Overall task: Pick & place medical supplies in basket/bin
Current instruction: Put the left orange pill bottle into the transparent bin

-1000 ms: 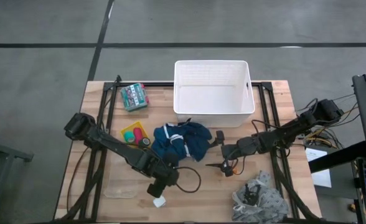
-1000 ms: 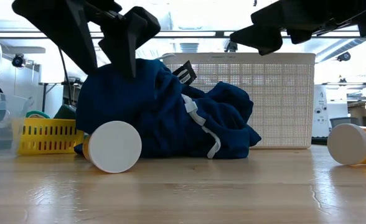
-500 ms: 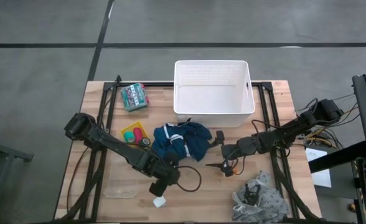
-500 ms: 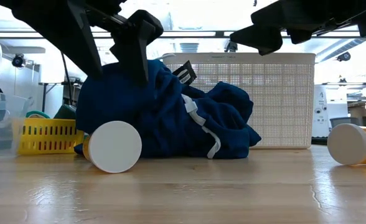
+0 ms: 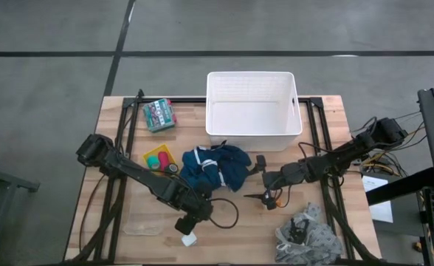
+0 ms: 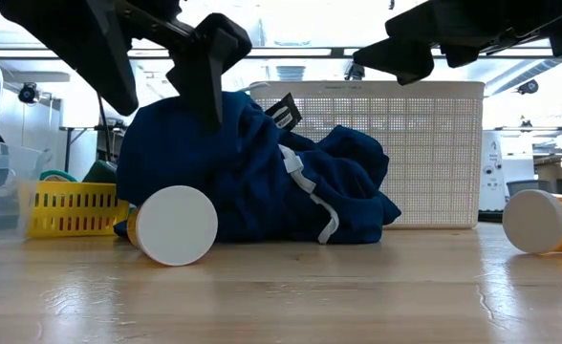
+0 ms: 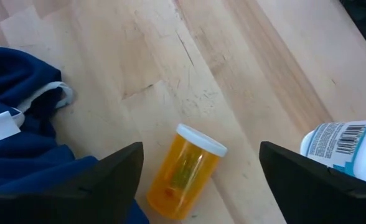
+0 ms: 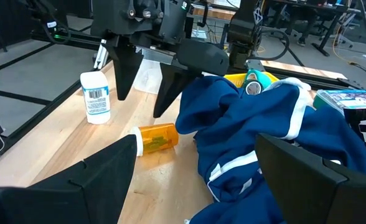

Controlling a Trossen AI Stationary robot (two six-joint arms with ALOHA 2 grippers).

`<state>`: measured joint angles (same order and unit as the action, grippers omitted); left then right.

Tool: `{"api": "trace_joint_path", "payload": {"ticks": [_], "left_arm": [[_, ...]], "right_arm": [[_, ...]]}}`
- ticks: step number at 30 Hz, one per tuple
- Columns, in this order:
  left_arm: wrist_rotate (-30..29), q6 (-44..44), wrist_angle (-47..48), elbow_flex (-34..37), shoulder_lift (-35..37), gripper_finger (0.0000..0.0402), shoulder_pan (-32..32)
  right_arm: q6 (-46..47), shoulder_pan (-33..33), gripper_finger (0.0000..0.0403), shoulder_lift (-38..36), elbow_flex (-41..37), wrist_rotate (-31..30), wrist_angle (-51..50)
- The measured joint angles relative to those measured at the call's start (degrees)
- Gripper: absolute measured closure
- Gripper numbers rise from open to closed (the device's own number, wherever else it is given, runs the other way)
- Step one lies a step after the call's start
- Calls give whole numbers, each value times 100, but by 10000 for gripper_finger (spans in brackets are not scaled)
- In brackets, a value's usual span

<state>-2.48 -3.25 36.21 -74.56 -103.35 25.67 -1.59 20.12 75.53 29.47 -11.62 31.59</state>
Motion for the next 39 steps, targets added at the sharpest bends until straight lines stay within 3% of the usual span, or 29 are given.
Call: {"api": "trace_joint_path", "payload": {"ticks": [27, 39], "left_arm": [[-7, 369, 330, -55, 18, 79, 0], [-95, 1010, 939, -524, 33, 82, 274]], "right_arm": [[0, 0, 78, 0, -1, -2, 0], [-4, -2, 78, 0, 0, -2, 0]]}}
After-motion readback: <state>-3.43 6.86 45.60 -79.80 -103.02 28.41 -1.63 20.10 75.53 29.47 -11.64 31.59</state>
